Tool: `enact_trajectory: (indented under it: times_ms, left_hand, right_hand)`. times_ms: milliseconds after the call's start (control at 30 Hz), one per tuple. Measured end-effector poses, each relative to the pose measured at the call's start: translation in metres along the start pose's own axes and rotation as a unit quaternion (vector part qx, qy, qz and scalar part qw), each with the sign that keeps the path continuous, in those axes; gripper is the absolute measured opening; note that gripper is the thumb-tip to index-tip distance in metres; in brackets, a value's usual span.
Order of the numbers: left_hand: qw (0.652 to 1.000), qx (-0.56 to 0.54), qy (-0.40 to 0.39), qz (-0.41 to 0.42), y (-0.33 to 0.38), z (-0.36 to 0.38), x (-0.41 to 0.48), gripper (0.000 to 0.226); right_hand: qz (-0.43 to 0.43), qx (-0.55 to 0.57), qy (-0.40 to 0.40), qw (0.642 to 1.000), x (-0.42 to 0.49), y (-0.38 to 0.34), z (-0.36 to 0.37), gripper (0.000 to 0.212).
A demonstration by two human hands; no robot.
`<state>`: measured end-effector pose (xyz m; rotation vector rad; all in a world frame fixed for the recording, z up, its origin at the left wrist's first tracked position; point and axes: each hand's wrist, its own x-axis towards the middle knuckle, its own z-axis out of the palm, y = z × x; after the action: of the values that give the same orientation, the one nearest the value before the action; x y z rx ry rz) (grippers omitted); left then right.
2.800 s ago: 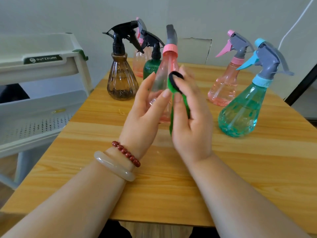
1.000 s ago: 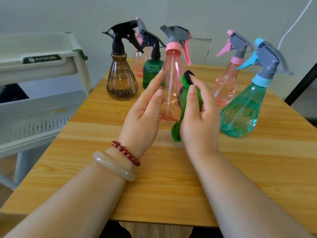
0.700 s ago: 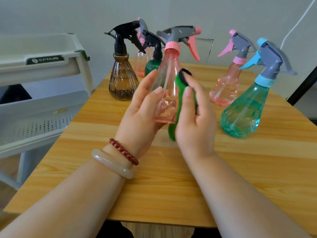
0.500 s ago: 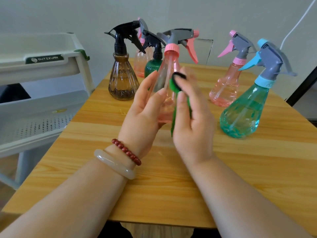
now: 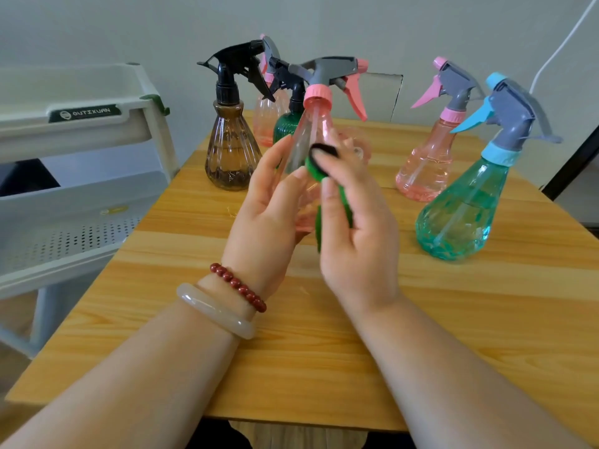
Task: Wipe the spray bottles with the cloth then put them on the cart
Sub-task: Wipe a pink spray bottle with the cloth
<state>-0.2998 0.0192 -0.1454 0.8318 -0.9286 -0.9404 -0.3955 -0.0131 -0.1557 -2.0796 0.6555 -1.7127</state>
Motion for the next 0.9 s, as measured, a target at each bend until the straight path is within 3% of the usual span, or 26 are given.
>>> enact_trajectory:
  times_ms: [100, 200, 300, 367, 467, 533, 633, 733, 800, 900]
  left_hand:
    - [0.999, -0.026, -0.017, -0.021, 0.003, -0.001, 0.000, 0.043]
    - [0.998, -0.047, -0.038, -0.031, 0.004, 0.000, 0.000, 0.042]
    - [0.998, -0.049, -0.041, -0.027, 0.004, 0.001, 0.000, 0.040]
    - [0.999, -0.014, -0.028, -0.010, 0.004, 0.000, 0.000, 0.041]
    - [0.991, 0.127, 0.004, 0.049, 0.000, 0.000, -0.001, 0.037]
    - [0.985, 0.157, 0.014, 0.068, -0.002, 0.000, -0.001, 0.033]
    - [0.991, 0.121, -0.006, 0.051, -0.002, 0.001, -0.001, 0.035]
    - [0.994, 0.093, -0.032, 0.045, -0.001, 0.003, -0.003, 0.057]
    - [0.998, 0.051, -0.022, 0.025, -0.001, 0.002, -0.002, 0.059]
    - [1.000, 0.002, -0.019, -0.012, 0.001, 0.001, -0.001, 0.065]
  right_hand:
    - [-0.018, -0.005, 0.002, 1.000, 0.002, 0.005, 0.001, 0.030]
    - [0.104, 0.012, 0.058, 0.993, 0.007, 0.000, -0.003, 0.029]
    - [0.266, 0.102, 0.064, 0.956, 0.009, 0.001, -0.004, 0.035]
    - [0.306, 0.153, 0.061, 0.938, 0.010, 0.002, -0.006, 0.043]
    - [0.277, 0.135, 0.056, 0.950, 0.012, -0.001, -0.007, 0.034]
    - [0.240, 0.114, 0.053, 0.963, 0.010, -0.002, -0.011, 0.025]
    - [0.173, 0.077, 0.043, 0.981, 0.010, -0.001, -0.014, 0.026]
    - [0.053, 0.037, 0.016, 0.998, 0.007, -0.001, -0.012, 0.031]
    - [-0.021, 0.012, -0.012, 1.000, 0.004, 0.001, -0.009, 0.033]
    - [0.011, 0.016, 0.024, 1.000, 0.006, 0.005, -0.005, 0.032]
